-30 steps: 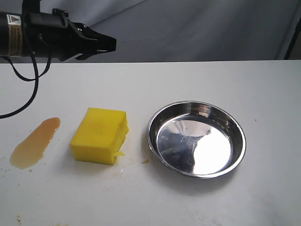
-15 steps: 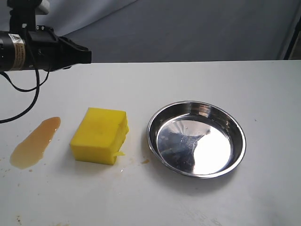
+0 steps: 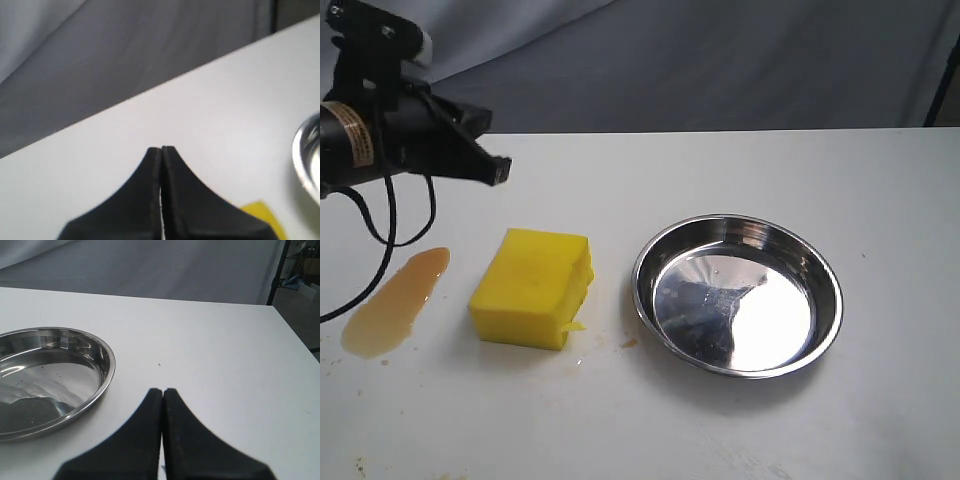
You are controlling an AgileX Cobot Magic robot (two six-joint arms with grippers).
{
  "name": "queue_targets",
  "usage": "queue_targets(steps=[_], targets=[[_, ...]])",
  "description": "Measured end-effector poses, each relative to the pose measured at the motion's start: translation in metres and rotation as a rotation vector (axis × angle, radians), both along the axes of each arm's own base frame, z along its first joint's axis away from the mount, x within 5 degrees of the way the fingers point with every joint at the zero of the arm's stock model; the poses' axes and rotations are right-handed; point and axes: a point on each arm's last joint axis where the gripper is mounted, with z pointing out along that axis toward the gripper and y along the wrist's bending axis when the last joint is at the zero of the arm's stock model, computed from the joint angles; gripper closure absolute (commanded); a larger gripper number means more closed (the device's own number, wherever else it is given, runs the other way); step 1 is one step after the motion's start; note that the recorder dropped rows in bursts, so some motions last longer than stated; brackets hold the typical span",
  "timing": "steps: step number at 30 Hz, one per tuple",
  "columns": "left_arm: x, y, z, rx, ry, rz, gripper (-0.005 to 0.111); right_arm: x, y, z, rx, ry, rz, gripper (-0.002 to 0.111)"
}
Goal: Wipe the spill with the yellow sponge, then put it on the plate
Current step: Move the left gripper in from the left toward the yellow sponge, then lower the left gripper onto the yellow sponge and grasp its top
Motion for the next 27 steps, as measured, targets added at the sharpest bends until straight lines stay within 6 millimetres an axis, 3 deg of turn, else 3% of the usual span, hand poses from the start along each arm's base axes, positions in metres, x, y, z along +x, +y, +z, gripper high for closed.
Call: queue_targets(steps=[3,10,21,27], targets=[[-0.007,-0.002,-0.008,0.162,0.062,-0.008,0.107,0.000,0.000,0.000,0.000,0.000,0.000,0.108],[-0.015,0.005,-0.014,0.289,0.288,0.043,0.107,0.000,0.000,0.000,0.000,0.000,0.000,0.108],[-0.003,-0.006,0.011,0.208,0.539,0.107,0.107,0.000,0.000,0.000,0.000,0.000,0.000,0.108],[0.019,-0.027,-0.027,0.216,0.776,0.023,0.107,0.000,0.000,0.000,0.000,0.000,0.000,0.108]])
